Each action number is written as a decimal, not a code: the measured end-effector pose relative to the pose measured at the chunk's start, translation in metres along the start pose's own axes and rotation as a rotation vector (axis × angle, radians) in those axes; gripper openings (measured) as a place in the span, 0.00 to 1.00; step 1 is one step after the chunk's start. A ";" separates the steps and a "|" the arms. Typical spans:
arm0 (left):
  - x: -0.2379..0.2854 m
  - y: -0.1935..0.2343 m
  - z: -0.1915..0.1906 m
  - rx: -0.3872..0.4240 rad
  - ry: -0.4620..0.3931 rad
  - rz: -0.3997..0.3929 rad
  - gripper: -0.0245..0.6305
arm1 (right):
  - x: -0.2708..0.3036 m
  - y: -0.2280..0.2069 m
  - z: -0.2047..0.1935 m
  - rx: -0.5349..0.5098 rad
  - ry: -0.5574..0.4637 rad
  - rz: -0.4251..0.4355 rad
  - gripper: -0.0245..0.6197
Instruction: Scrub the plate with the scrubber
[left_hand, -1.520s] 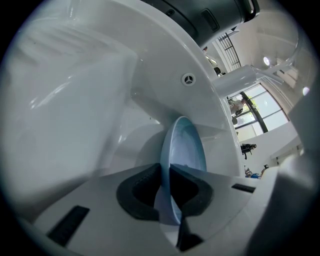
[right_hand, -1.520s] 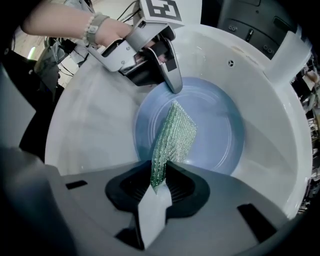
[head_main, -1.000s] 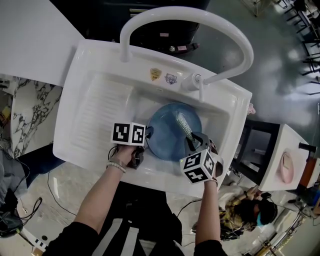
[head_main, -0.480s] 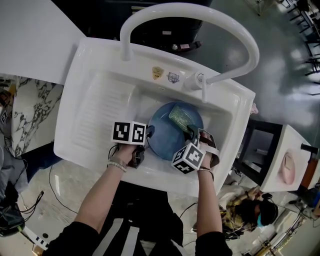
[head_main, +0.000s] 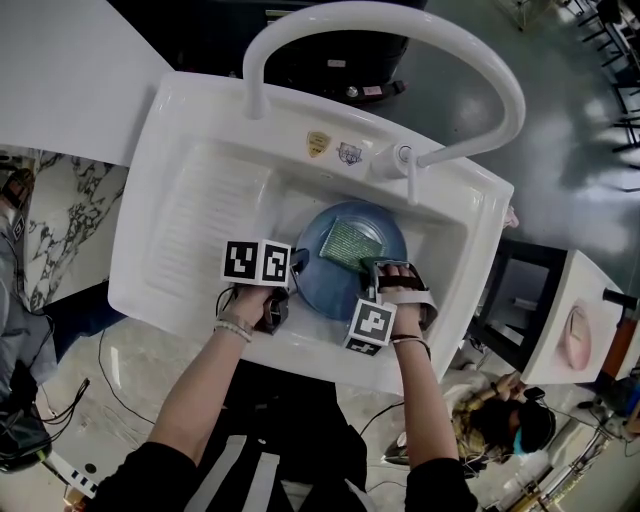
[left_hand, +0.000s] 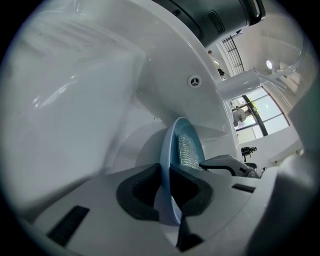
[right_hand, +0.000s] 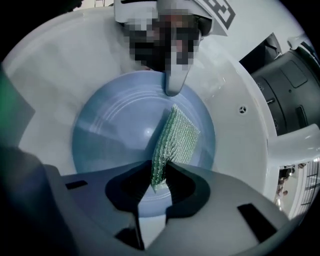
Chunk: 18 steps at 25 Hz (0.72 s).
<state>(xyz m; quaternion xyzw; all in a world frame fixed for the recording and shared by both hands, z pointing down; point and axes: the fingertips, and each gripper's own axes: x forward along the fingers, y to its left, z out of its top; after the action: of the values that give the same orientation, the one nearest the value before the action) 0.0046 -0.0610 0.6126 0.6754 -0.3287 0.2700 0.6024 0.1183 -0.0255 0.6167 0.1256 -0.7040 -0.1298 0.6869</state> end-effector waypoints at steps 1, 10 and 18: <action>0.000 0.001 0.000 -0.002 0.000 0.001 0.08 | 0.000 0.003 0.001 -0.015 -0.003 0.008 0.18; -0.002 0.004 0.001 -0.008 0.001 0.008 0.08 | -0.009 0.030 0.012 -0.178 -0.046 0.093 0.18; -0.001 0.006 0.002 -0.007 -0.003 0.013 0.08 | -0.022 0.061 0.011 -0.366 -0.065 0.251 0.18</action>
<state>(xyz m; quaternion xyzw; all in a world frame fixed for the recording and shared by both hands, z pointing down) -0.0010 -0.0632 0.6156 0.6716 -0.3347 0.2718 0.6025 0.1082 0.0391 0.6179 -0.0942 -0.7007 -0.1728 0.6858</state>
